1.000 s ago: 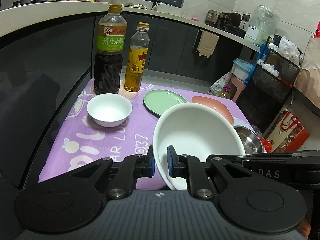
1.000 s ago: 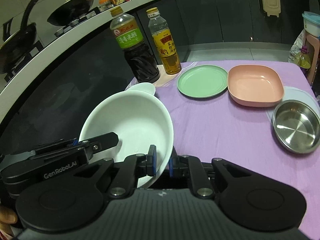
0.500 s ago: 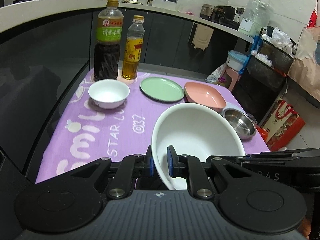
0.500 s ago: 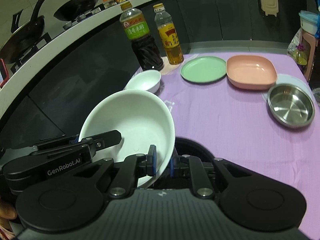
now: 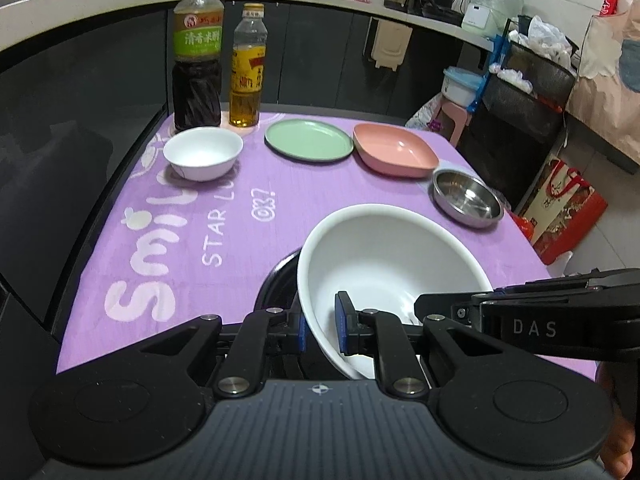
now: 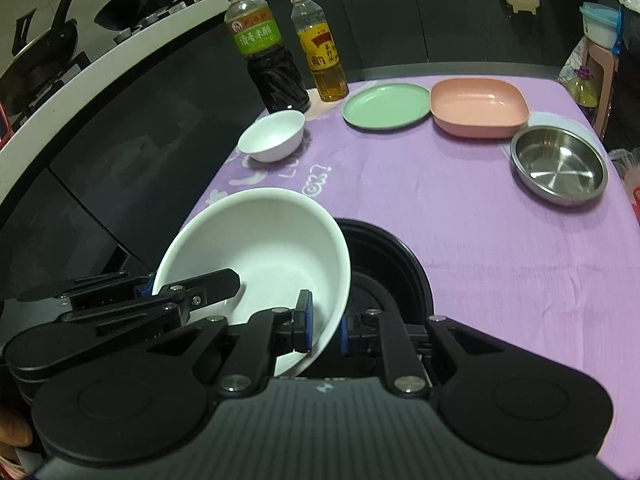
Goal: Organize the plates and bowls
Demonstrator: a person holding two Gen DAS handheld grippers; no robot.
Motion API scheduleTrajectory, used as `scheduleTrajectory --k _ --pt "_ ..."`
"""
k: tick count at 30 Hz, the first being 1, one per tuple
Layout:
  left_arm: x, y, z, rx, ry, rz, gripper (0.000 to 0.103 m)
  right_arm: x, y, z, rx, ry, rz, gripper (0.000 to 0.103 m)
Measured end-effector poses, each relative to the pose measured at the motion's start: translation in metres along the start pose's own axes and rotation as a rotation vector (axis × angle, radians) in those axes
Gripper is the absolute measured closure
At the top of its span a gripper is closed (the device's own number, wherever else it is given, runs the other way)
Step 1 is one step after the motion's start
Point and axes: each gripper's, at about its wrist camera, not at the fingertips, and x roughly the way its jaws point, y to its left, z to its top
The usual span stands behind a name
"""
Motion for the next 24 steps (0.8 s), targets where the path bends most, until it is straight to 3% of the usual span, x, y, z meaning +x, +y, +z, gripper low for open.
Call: scheduleTrajectory --k 24 --pt "0.027 -0.001 -0.015 0.013 0.109 0.017 0.09 0.021 -0.012 -0.009 0.03 0.071 -0.01 0.088"
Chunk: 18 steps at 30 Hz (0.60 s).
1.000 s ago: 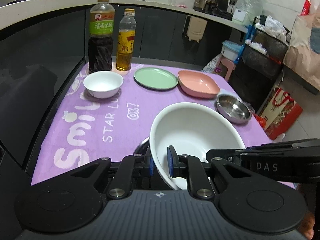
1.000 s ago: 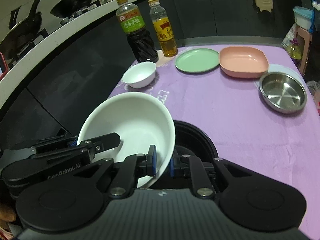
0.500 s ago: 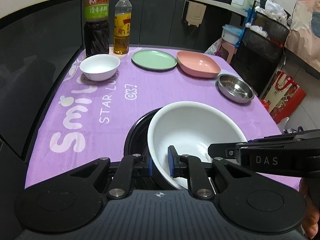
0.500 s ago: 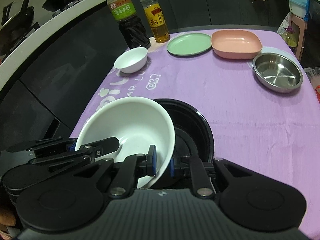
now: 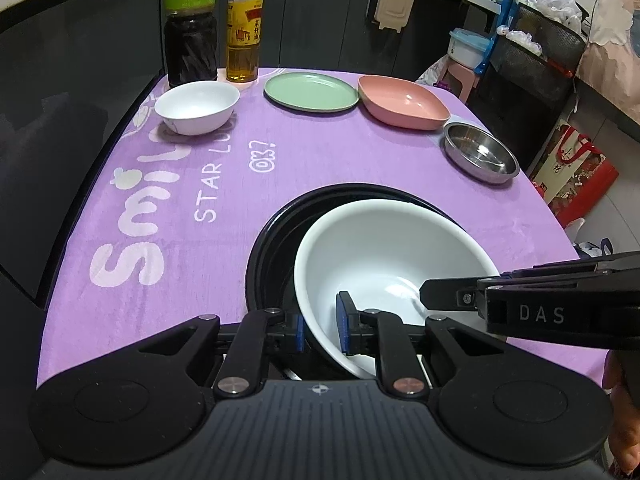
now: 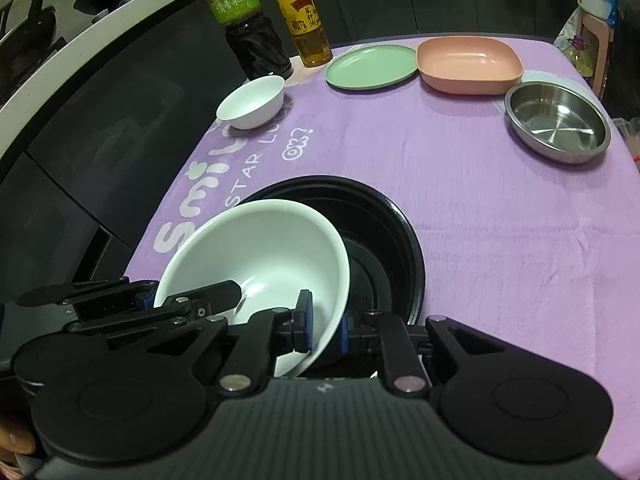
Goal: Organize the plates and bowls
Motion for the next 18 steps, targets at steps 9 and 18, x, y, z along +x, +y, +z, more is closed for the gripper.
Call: scheduleTrajectory --k 9,18 --pt "0.005 0.002 0.0 -0.009 0.014 0.003 0.09 0.006 -0.002 0.001 0.011 0.021 0.0 0.088" --pt "0.009 0.007 0.0 -0.026 0.023 0.022 0.09 0.011 -0.003 0.001 0.021 0.03 -0.019 0.088"
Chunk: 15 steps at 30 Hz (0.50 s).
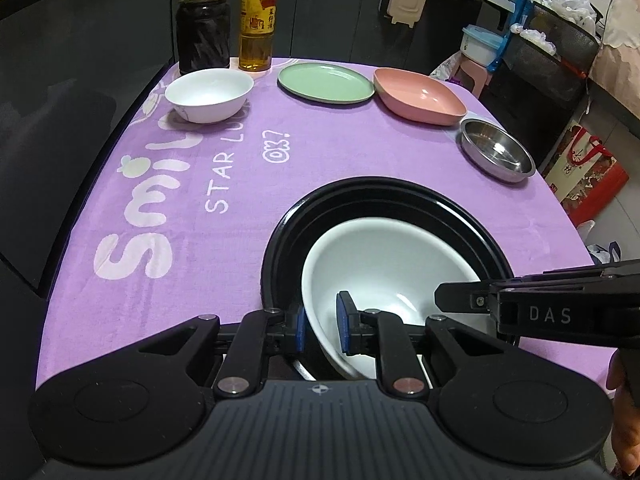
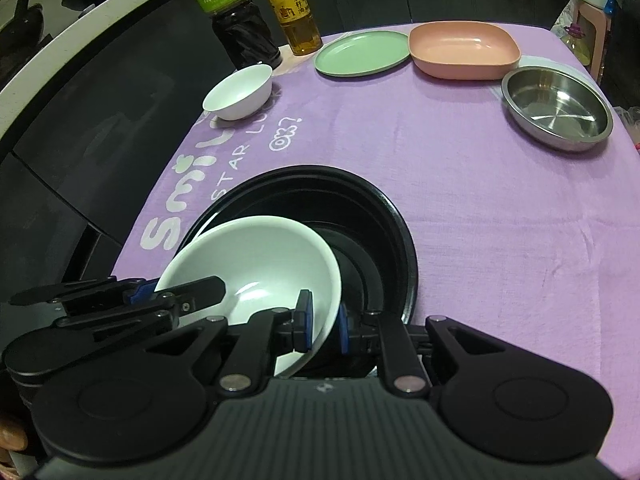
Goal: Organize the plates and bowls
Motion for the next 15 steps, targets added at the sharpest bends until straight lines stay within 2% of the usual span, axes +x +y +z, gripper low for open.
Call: scheduleTrajectory --k 15 --pt "-0.0027 0.0043 0.0012 -0.006 -0.008 0.003 0.089 -0.0036 -0.0006 -0.0011 0.016 -0.011 -0.009 0.088"
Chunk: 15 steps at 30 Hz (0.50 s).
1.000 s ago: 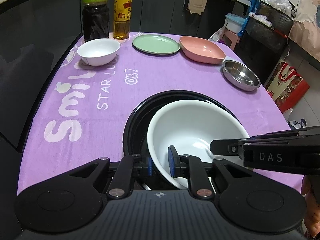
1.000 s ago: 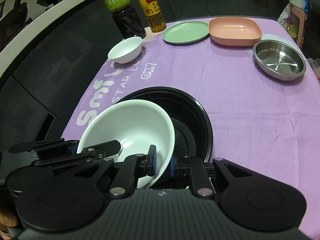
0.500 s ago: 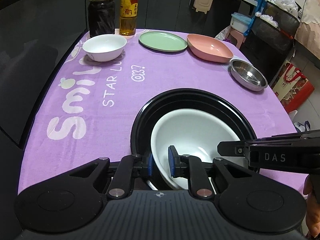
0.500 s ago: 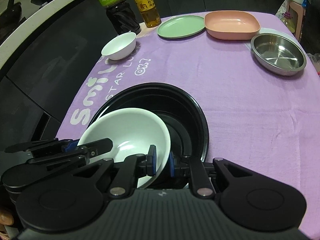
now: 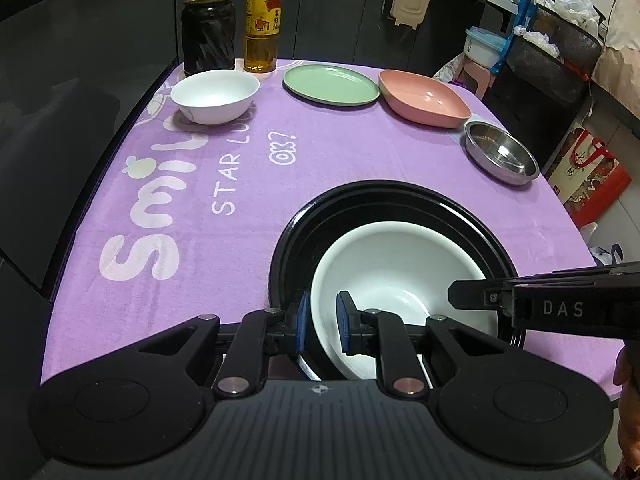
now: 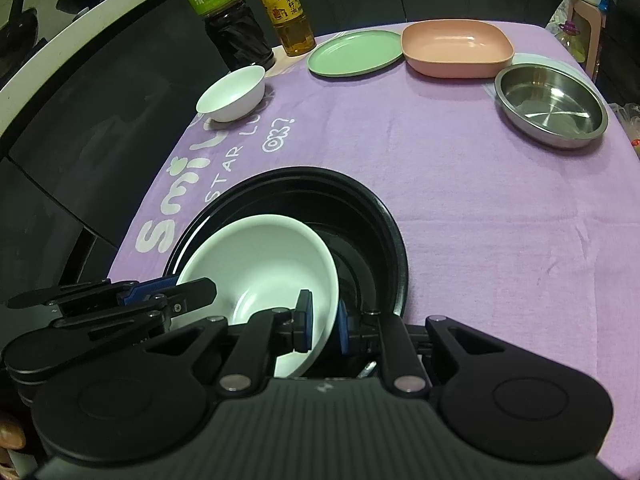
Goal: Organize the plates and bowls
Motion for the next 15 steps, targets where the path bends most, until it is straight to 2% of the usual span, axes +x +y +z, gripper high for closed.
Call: scheduleTrajectory --k 6,15 --pt "-0.011 0.007 0.005 -0.007 -0.028 -0.01 0.088 -0.009 -0.006 0.0 0.022 -0.026 -0.003 0.088" --pt "-0.022 0.016 0.01 -0.015 -0.067 0.025 0.087 -0.013 -0.008 0.002 0.03 -0.04 -0.003 0.088"
